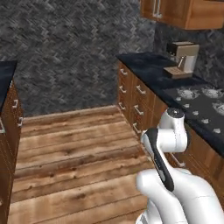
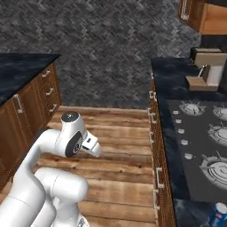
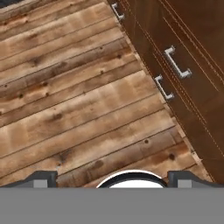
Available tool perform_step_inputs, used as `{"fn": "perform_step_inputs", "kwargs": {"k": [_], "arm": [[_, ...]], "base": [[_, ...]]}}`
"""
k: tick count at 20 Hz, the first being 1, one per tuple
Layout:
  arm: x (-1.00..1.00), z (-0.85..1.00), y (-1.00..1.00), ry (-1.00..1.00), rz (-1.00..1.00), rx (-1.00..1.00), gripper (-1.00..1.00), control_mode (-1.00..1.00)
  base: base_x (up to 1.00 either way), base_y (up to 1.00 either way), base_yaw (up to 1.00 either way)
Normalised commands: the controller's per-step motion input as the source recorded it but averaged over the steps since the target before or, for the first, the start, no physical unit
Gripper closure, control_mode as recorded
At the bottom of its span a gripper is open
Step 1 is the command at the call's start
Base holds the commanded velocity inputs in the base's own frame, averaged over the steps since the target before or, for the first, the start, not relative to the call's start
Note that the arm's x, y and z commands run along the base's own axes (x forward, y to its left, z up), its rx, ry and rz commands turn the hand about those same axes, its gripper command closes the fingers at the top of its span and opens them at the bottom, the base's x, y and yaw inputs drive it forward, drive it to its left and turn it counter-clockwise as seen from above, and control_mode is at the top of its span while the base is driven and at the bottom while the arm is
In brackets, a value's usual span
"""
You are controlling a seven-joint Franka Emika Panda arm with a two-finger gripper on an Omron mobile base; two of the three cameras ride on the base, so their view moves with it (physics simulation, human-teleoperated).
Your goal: Four empty soda cans are scattered around the kitchen. Gather all the cans and cluster them next to the stove for recycling.
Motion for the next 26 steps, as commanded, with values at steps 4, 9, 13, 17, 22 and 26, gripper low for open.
{"fn": "perform_step_inputs", "kwargs": {"k": [4,9,13,17,22,26], "arm": [[0.00,0.00,0.00,0.00,0.00,0.00,-1.00,1.00],[0.00,0.00,0.00,0.00,0.00,0.00,-1.00,1.00],[0.00,0.00,0.00,0.00,0.00,0.00,-1.00,1.00],[0.00,0.00,0.00,0.00,0.00,0.00,-1.00,1.00],[0.00,0.00,0.00,0.00,0.00,0.00,-1.00,1.00],[0.00,0.00,0.00,0.00,0.00,0.00,-1.00,1.00]], "base": [[-0.10,0.00,0.99],[-0.59,0.01,0.50],[-0.74,0.00,0.25],[-0.75,0.00,0.19],[-0.75,0.00,0.18],[-0.75,0.00,0.15]]}}
